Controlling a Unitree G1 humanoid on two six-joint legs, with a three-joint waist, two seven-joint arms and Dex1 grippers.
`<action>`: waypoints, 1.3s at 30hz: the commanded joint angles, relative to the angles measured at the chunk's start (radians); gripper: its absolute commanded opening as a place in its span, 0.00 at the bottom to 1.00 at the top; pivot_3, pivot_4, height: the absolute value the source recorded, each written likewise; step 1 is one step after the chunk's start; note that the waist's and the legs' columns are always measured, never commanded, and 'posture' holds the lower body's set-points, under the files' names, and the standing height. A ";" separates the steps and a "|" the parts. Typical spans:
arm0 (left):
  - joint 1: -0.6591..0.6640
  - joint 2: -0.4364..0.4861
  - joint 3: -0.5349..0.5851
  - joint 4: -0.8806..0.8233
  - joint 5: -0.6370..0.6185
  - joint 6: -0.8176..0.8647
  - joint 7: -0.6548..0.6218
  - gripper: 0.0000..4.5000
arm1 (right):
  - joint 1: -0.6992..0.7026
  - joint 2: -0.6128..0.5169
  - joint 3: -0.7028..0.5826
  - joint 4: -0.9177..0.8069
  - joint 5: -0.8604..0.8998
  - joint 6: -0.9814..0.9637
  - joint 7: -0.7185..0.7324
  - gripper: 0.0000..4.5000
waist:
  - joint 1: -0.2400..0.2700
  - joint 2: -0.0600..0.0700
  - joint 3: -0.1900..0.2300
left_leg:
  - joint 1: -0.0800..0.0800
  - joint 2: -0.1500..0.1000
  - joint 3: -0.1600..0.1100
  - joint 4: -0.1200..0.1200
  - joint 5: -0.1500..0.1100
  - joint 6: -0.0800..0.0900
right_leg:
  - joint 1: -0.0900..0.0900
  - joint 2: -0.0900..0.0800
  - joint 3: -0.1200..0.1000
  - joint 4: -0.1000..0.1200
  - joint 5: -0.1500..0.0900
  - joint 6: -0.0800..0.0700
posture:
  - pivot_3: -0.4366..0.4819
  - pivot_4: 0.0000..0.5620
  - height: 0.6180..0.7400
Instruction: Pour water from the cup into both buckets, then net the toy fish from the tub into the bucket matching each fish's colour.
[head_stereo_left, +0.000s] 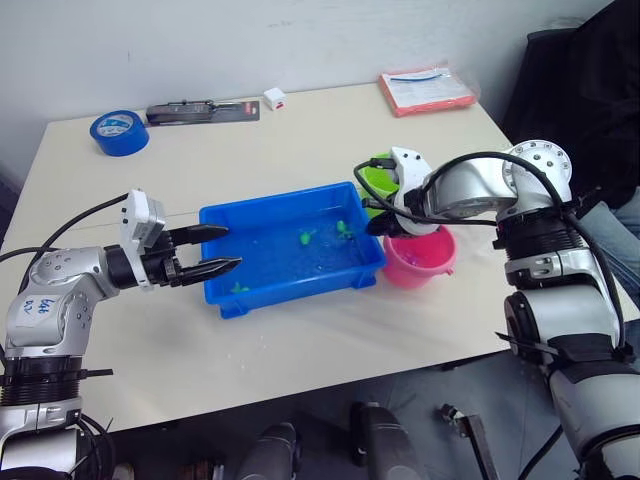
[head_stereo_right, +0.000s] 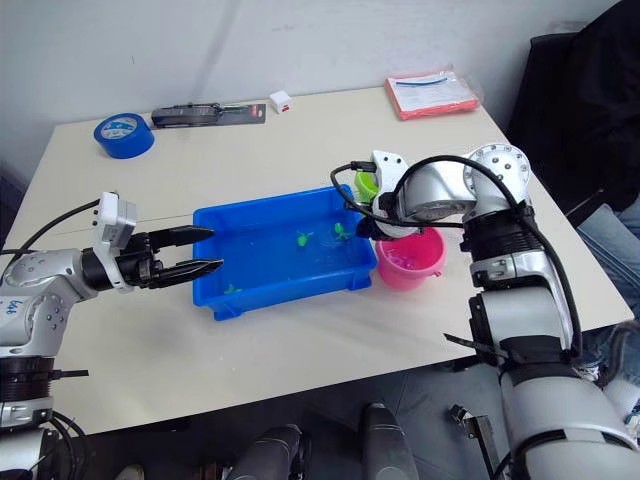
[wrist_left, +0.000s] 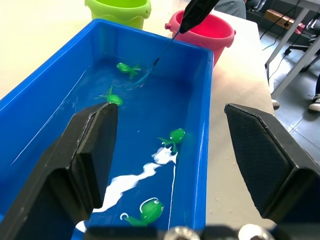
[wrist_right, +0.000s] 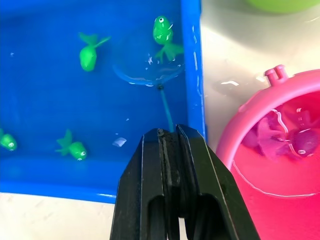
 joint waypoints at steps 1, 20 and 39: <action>-0.003 0.021 0.036 -0.040 -0.025 0.000 0.003 0.82 | 0.015 0.003 -0.043 -0.102 -0.028 -0.043 -0.034 0.18 | 0.000 0.000 0.000 | 0.000 0.000 0.000 0.000 0.000 0.000 | 0.000 0.000 0.000 0.000 0.000 0.000 | 0.48 0.27 1.00; -0.050 0.044 0.023 -0.023 -0.022 0.019 -0.015 0.82 | 0.236 -0.126 -0.110 -0.613 -0.199 0.008 0.387 0.18 | 0.002 0.000 0.000 | 0.000 -0.001 0.000 0.000 0.000 0.001 | 0.000 -0.001 0.001 0.000 0.000 0.000 | 0.48 0.27 1.00; -0.206 -0.007 -0.052 0.120 0.031 -0.078 -0.044 0.82 | 0.435 -0.241 -0.250 -0.889 -0.353 -0.224 0.702 0.18 | 0.025 0.000 0.000 | 0.000 -0.001 0.001 0.001 0.001 0.001 | 0.001 -0.001 0.002 -0.001 0.001 0.001 | 0.48 0.27 1.00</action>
